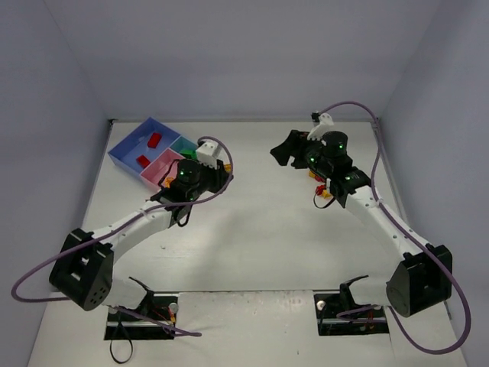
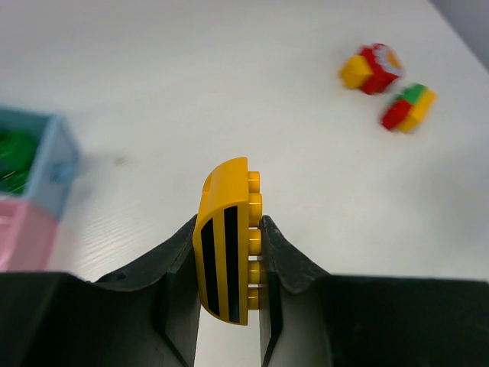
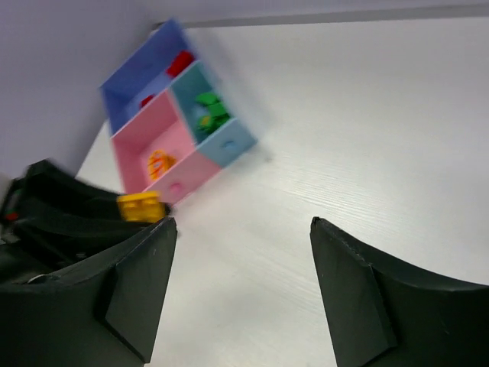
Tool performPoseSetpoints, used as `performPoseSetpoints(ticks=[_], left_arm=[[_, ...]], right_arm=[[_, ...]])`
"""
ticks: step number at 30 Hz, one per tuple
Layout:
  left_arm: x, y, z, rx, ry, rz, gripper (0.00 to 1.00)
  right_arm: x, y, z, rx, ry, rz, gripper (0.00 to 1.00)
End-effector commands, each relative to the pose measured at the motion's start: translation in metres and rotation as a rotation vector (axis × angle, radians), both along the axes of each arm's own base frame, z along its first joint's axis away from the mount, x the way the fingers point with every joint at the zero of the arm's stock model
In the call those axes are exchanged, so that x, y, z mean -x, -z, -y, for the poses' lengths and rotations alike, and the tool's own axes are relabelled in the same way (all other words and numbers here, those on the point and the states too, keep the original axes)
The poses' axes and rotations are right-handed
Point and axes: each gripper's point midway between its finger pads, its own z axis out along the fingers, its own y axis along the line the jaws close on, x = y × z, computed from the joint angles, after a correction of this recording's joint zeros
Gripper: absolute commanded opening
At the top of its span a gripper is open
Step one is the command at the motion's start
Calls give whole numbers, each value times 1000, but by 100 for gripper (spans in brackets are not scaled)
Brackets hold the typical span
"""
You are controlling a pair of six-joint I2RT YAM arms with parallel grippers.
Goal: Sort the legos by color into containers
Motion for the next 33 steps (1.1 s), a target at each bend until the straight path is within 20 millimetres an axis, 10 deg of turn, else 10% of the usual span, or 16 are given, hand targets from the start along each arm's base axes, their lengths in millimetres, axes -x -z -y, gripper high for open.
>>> performPoseSetpoints(ticks=[1, 6, 12, 19, 25, 33], left_arm=[[-18, -38, -57, 56, -227, 9, 12], [-35, -25, -144, -25, -481, -123, 13], [-40, 18, -189, -73, -565, -300, 22], [-65, 45, -198, -129, -578, -404, 38], [-70, 24, -193, -113, -559, -391, 62], [-52, -3, -185, -94, -490, -345, 69]], right_arm=[[-20, -14, 64, -15, 301, -1, 67], [-15, 30, 146, 120, 647, -109, 70], [-2, 66, 179, 202, 737, -224, 74], [2, 94, 191, 287, 720, -306, 73], [-6, 127, 197, 397, 630, -375, 73], [-6, 150, 216, 453, 717, -455, 74]])
